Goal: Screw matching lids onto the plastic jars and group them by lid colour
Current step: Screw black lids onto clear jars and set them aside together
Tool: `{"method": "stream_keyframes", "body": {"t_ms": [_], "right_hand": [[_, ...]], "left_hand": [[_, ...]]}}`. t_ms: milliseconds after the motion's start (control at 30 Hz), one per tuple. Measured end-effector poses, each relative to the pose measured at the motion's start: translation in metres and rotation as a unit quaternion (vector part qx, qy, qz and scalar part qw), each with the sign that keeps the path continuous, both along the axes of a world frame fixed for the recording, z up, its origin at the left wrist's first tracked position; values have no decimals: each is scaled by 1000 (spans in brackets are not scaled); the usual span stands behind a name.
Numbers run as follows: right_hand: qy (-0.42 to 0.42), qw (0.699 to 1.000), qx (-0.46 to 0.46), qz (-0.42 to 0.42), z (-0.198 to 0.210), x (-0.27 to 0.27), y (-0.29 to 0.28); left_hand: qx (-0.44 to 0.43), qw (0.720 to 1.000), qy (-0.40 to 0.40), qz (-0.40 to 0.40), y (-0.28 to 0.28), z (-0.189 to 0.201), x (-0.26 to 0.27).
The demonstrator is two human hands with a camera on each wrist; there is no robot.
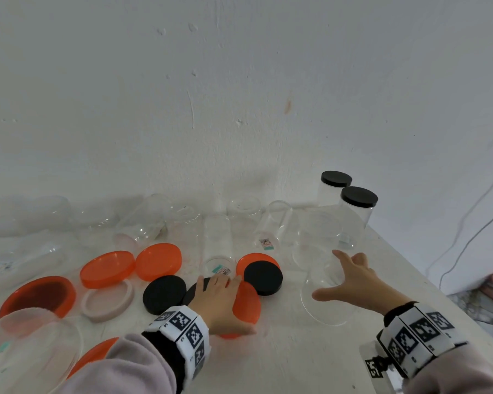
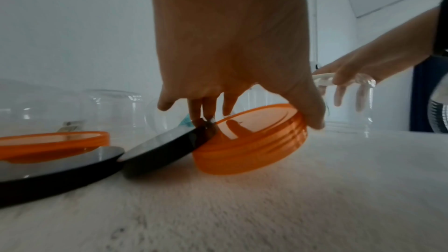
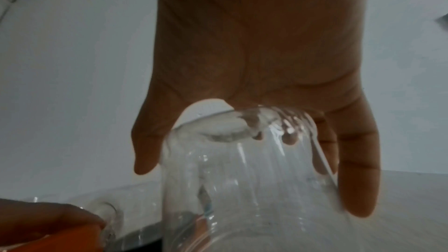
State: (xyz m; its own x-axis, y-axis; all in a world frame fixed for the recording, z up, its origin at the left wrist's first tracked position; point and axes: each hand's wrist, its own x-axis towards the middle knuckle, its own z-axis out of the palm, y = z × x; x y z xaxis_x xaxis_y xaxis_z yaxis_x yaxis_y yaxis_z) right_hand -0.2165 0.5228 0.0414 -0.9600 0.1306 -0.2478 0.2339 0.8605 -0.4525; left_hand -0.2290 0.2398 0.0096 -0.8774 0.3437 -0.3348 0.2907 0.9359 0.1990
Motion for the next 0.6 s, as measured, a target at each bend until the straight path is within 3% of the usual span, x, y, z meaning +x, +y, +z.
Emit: {"method": "stream_keyframes", "body": {"t_ms": [100, 167, 233, 467, 600], "right_hand": [[12, 1000, -20, 17, 12, 5, -10], [20, 999, -39, 31, 20, 8, -19], [23, 996, -82, 42, 25, 10, -30], [-34, 952, -292, 80, 26, 21, -81], [-38, 933, -348, 85, 17, 25, -106]], "left_hand": [[174, 984, -11, 48, -11, 7, -1], [309, 947, -29, 88, -19, 15, 0], [391, 912, -27, 122, -28, 24, 1], [499, 842, -5, 207, -70, 54, 9], [536, 811, -19, 233, -97, 56, 16]]}}
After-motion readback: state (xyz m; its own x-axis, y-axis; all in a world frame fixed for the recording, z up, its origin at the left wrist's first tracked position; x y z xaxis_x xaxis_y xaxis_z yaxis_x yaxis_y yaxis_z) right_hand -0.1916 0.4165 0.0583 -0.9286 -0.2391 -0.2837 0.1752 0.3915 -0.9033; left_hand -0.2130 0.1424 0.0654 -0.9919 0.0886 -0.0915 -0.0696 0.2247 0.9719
